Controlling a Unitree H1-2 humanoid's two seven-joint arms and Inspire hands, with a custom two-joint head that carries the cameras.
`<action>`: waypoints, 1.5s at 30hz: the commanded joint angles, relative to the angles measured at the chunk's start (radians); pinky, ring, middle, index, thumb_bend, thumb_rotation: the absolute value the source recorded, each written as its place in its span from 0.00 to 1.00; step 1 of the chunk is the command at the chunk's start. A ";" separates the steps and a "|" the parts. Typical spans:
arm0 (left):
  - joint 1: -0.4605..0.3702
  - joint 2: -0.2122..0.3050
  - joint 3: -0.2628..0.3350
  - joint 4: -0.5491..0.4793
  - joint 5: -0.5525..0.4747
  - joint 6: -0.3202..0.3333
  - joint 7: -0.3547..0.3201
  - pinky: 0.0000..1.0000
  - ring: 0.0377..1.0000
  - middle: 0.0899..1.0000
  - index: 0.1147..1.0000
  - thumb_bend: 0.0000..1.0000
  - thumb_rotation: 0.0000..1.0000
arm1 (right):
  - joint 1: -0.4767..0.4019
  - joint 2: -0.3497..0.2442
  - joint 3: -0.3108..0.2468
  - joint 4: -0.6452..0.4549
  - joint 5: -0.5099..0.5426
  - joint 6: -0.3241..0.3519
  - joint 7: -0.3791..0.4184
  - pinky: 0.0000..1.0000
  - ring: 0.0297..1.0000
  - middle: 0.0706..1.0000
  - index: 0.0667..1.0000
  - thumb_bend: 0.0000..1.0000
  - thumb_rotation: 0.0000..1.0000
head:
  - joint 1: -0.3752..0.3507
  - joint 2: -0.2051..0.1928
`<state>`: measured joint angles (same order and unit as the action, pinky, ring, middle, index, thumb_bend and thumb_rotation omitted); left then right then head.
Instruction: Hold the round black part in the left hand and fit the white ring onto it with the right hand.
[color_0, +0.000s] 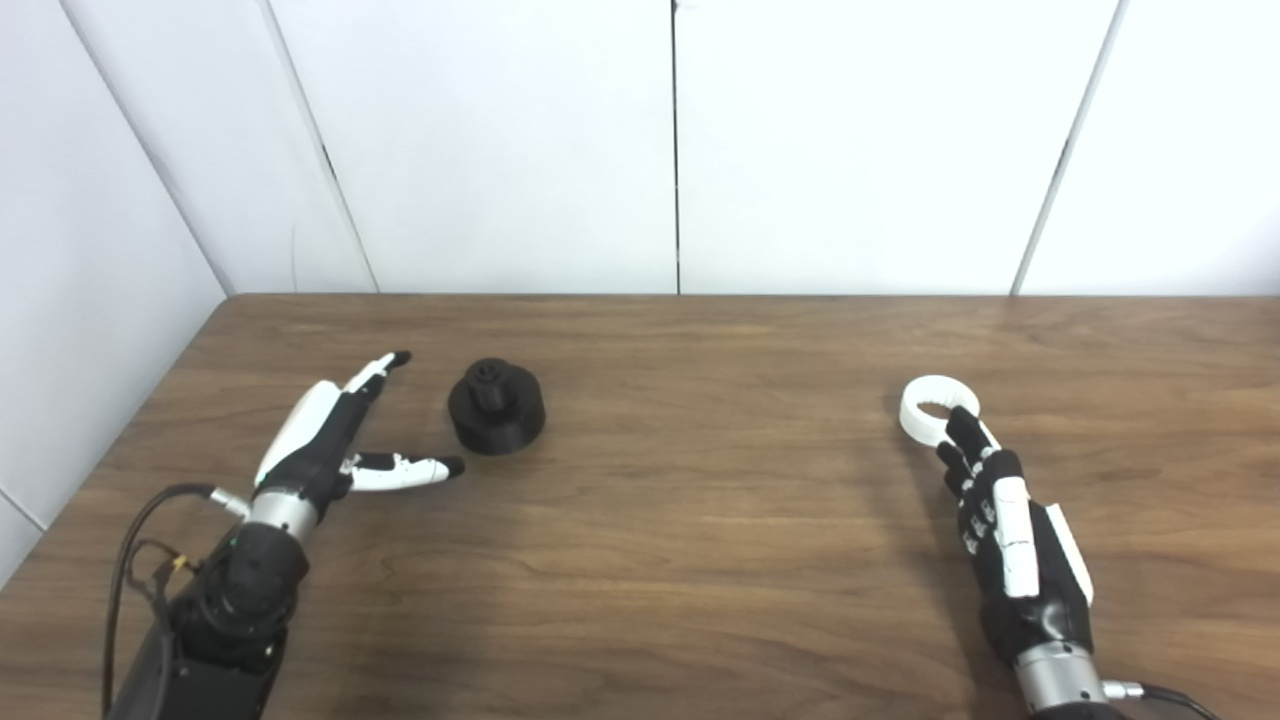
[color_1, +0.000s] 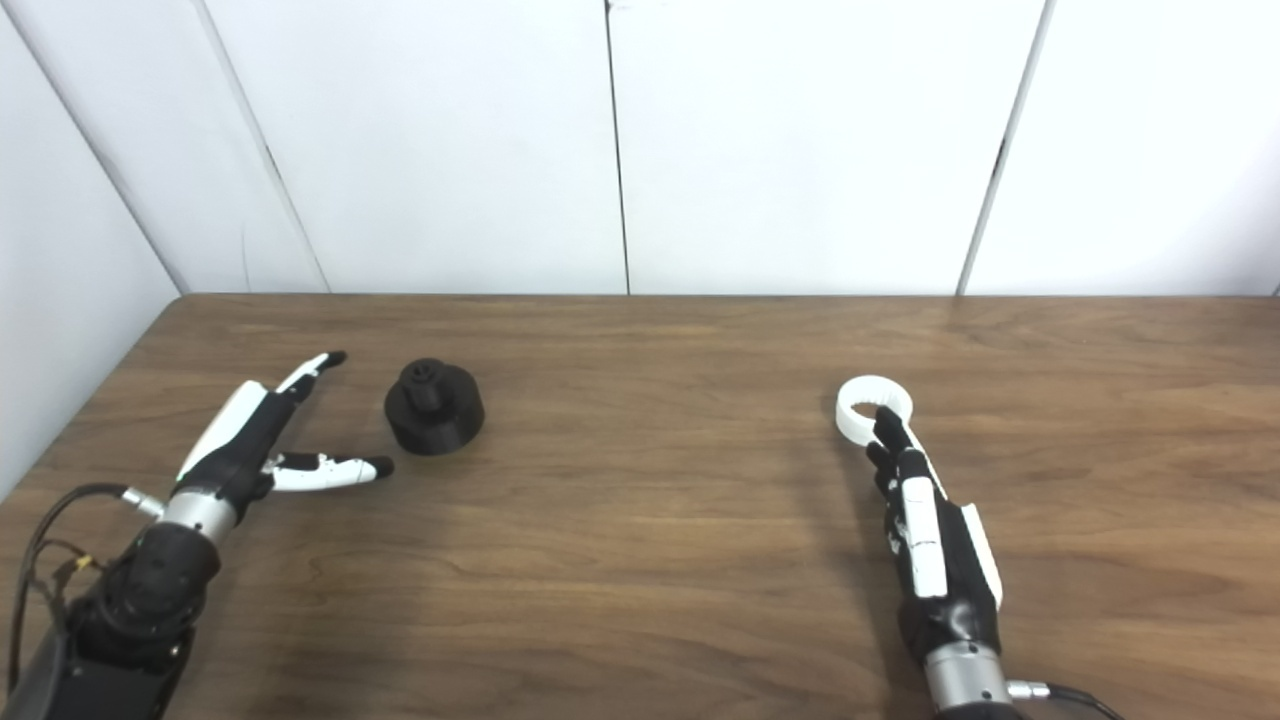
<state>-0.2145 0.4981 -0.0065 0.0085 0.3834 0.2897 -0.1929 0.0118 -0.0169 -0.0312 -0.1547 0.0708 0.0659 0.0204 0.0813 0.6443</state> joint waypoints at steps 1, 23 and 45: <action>-0.058 0.051 0.002 -0.001 0.023 0.006 0.000 1.00 1.00 1.00 0.93 0.97 0.28 | -0.003 0.012 0.002 0.001 0.001 -0.022 -0.004 1.00 0.96 0.96 0.93 0.61 1.00 | -0.002 0.000; -0.181 0.098 -0.060 0.064 0.057 0.025 -0.050 1.00 1.00 1.00 0.93 0.99 0.29 | 0.014 0.032 0.006 0.007 -0.005 -0.034 -0.014 1.00 0.94 0.95 0.93 0.61 1.00 | -0.007 0.003; -0.260 0.096 -0.139 0.082 0.070 0.068 -0.137 0.98 1.00 1.00 0.92 1.00 0.28 | 0.020 0.033 0.001 0.006 -0.006 -0.043 -0.029 1.00 0.93 0.94 0.92 0.61 1.00 | -0.011 0.004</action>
<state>-0.4148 0.5657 -0.1454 0.1025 0.4359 0.3699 -0.3316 0.0166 0.0014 -0.0330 -0.1567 0.0610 0.0592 -0.0070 0.0690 0.6473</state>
